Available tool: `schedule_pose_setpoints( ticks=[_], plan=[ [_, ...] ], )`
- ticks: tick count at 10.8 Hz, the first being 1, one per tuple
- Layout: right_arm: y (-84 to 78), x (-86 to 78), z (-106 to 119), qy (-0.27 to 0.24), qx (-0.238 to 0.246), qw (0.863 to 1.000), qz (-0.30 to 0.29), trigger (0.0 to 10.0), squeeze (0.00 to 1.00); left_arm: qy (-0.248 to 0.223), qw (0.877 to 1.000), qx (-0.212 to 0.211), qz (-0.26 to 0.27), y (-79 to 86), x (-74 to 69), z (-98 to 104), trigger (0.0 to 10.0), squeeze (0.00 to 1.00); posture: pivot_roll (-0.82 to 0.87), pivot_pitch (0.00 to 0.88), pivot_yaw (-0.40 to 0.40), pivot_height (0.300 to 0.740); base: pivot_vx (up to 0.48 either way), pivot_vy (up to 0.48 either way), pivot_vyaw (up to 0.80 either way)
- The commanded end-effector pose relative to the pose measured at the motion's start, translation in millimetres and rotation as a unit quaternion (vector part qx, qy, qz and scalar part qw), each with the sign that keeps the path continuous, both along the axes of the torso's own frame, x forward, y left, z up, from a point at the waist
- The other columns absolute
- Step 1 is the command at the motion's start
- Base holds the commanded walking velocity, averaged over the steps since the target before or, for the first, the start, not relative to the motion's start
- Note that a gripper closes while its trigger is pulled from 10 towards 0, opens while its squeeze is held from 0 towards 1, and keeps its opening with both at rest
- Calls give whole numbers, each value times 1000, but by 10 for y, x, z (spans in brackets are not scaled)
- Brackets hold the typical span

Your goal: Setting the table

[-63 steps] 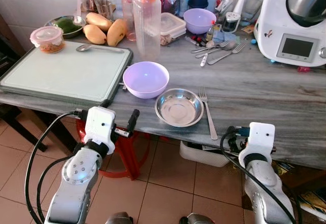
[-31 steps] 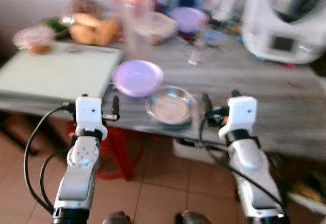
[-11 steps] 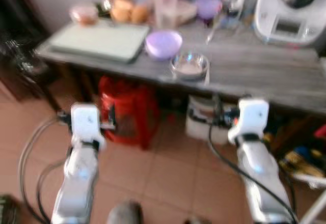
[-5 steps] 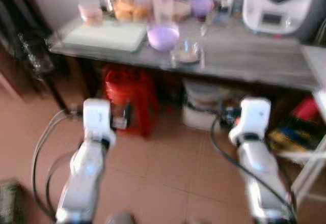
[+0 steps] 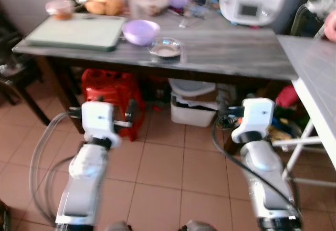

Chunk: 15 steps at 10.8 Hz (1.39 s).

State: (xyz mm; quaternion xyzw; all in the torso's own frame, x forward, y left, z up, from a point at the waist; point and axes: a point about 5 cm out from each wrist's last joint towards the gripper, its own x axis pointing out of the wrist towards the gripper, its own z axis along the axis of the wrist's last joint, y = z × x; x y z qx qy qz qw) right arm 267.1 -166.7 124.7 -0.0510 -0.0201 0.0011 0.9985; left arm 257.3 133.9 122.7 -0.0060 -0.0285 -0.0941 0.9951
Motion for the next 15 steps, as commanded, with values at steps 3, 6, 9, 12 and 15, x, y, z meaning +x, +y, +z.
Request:
schedule_pose_setpoints(
  ticks=[3,6,9,12,15],
  plan=[
    [-3,-17,0,-3,7,1000,-5,10000,0,8,1000,5,-10,72,-43,-16,10000,0,43,0,-14,740,0,-333,0],
    [-8,-47,-24,2,7,1000,-9,10000,0,13,1000,9,-19,103,-70,-35,10000,0,41,0,-10,740,0,-330,-660],
    [-18,-53,-20,2,4,1000,-5,10000,0,17,999,16,-32,105,-101,-57,10000,0,35,0,-16,740,0,-330,0],
    [10,-47,-20,3,7,1000,2,10000,0,19,999,14,-34,81,-106,-60,10000,0,34,0,-15,740,84,-351,0],
    [16,-38,-14,3,8,1000,7,10000,0,19,999,13,-38,63,-100,-54,10000,0,37,0,-14,740,81,-412,0]
  ],
)
